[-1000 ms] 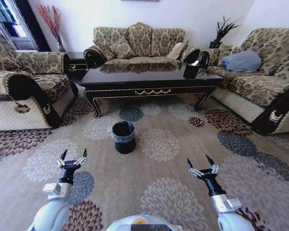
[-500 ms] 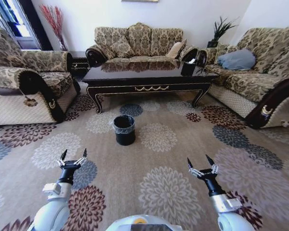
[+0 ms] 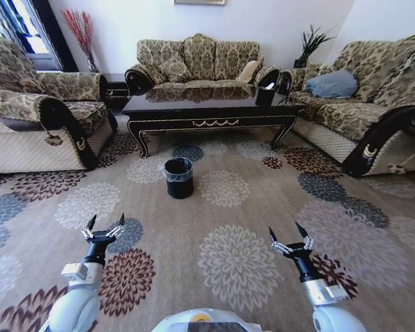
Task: Move to the front of the table and pick up the trash from the floor, then place it into the trash bin.
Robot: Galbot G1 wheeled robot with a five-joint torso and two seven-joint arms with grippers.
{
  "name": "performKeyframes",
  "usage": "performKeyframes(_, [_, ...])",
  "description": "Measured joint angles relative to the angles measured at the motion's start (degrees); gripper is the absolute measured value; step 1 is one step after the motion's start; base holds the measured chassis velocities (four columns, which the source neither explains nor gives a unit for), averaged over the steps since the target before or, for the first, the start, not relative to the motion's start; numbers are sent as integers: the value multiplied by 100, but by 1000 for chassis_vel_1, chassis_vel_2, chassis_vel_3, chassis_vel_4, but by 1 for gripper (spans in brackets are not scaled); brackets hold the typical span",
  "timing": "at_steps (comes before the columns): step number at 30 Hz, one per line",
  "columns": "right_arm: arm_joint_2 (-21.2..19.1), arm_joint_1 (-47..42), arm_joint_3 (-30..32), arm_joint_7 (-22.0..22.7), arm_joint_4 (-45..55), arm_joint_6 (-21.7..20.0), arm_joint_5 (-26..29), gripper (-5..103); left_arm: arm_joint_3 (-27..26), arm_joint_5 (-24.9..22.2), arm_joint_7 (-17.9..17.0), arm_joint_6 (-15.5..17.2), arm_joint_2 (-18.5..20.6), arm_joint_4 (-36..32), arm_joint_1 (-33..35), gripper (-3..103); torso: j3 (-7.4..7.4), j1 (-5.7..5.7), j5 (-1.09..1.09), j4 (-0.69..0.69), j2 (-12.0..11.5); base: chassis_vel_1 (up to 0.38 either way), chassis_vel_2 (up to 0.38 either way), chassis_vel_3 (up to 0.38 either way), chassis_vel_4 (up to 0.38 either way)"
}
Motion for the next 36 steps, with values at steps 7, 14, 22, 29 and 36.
performKeyframes(7, [0, 0, 0, 0, 0, 0, 0, 100, 0, 0, 0, 0, 0, 0, 0, 100, 0, 0, 0, -1, 0, 140, -138, -152, 138])
performKeyframes(14, [0, 0, 0, 0, 0, 0, 0, 100, 0, 0, 0, 0, 0, 0, 0, 100, 0, 0, -1, 1, 0, 139, -133, -126, 148])
performKeyframes(22, [0, 0, 0, 0, 0, 0, 0, 100, 0, 0, 0, 0, 0, 0, 0, 100, 0, 0, 0, 0, 0, 142, -140, -124, 144])
performKeyframes(29, [0, 0, 0, 0, 0, 0, 0, 100, 0, 0, 0, 0, 0, 0, 0, 100, 0, 0, 0, -1, 0, 135, -122, -131, 125])
performKeyframes(36, [0, 0, 0, 0, 0, 0, 0, 100, 0, 0, 0, 0, 0, 0, 0, 100, 1, 1, 0, 0, 0, 129, -116, -111, 131])
